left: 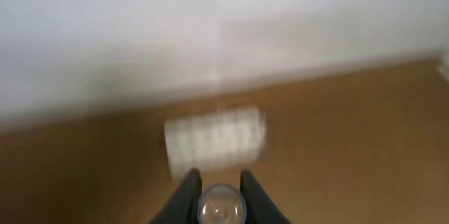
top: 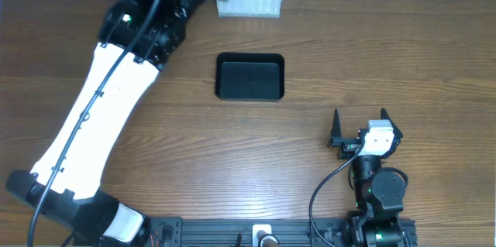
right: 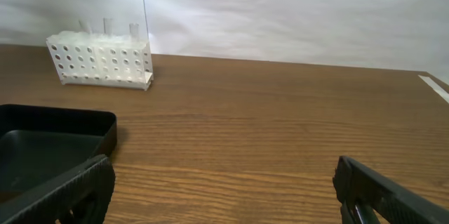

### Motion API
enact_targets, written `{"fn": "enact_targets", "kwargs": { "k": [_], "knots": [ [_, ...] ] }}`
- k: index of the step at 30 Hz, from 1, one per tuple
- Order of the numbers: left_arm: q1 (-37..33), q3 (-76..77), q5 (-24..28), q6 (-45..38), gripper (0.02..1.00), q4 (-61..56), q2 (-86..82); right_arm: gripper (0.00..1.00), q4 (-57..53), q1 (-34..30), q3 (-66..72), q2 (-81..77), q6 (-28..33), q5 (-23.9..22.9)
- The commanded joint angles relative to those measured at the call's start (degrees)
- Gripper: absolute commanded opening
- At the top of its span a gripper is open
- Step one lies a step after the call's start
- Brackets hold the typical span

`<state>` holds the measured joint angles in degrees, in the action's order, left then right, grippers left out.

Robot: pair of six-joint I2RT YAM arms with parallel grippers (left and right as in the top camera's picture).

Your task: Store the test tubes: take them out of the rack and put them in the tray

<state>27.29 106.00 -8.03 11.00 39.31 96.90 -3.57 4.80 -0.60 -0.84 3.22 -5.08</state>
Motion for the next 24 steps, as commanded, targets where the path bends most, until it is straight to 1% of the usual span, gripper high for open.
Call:
{"fn": "enact_targets", "kwargs": {
  "k": [1, 4, 7, 24],
  "knots": [
    [2.16, -2.12, -3.85, 14.1, 0.119, 10.84, 6.88, 0.993, -0.11, -0.37, 0.31, 0.5, 0.28, -0.7],
    [2.86, -2.12, -4.59, 18.27, 0.117, 17.22, 10.01, 0.991, -0.11, -0.37, 0.31, 0.5, 0.28, -0.7],
    [3.37, -2.12, -5.11, 21.11, 0.115, 20.52, 12.81, 0.991, -0.11, -0.37, 0.31, 0.5, 0.26, -0.7],
    [3.19, -2.12, -5.11, 20.96, 0.13, 17.31, 24.76, 0.993, -0.11, -0.37, 0.31, 0.5, 0.28, -0.7]
  ]
}}
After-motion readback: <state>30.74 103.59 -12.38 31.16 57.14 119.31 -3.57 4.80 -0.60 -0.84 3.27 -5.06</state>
